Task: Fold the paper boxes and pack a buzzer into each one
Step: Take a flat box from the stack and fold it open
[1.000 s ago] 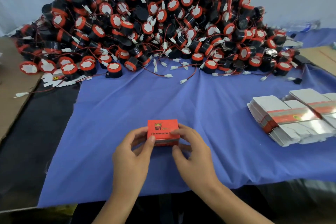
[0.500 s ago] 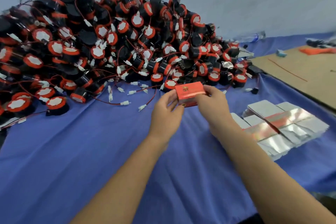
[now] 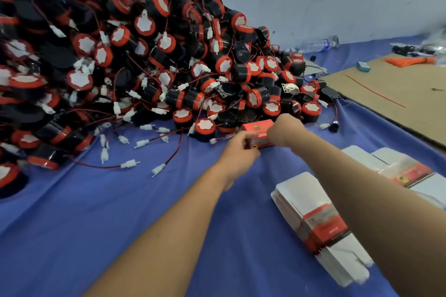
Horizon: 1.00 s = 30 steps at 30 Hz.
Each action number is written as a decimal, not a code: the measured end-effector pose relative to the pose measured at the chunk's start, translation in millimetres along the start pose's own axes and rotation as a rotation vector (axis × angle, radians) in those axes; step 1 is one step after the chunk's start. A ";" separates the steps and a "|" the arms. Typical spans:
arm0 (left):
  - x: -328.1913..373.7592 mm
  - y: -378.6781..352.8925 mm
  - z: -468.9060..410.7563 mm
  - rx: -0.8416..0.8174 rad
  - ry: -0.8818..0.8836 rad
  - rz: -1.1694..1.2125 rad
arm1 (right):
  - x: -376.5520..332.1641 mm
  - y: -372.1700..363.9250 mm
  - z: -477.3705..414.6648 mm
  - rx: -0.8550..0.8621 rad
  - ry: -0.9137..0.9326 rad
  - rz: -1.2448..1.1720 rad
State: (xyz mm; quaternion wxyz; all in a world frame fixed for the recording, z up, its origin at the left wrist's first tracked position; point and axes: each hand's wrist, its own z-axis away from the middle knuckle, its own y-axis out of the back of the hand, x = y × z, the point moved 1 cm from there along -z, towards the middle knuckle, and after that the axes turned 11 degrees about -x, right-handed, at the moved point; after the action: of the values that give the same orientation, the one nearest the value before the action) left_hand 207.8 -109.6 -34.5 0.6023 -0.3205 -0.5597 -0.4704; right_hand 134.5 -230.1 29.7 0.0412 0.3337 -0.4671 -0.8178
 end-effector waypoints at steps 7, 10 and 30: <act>16.0 -5.3 23.8 0.196 -0.039 -0.024 | 9.2 20.5 28.8 0.010 0.064 0.129; 27.3 -27.8 64.8 0.411 -0.084 0.043 | 25.7 38.4 70.2 0.113 0.203 0.151; 12.1 -155.7 167.2 0.312 0.155 0.399 | 118.8 -19.8 231.0 0.137 0.255 0.259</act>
State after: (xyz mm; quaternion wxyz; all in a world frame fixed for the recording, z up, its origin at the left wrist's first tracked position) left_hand 0.6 -14.3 -16.5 0.7661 -0.2909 -0.5035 -0.2736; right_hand -87.5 -93.9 32.6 0.1822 0.3739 -0.5514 -0.7231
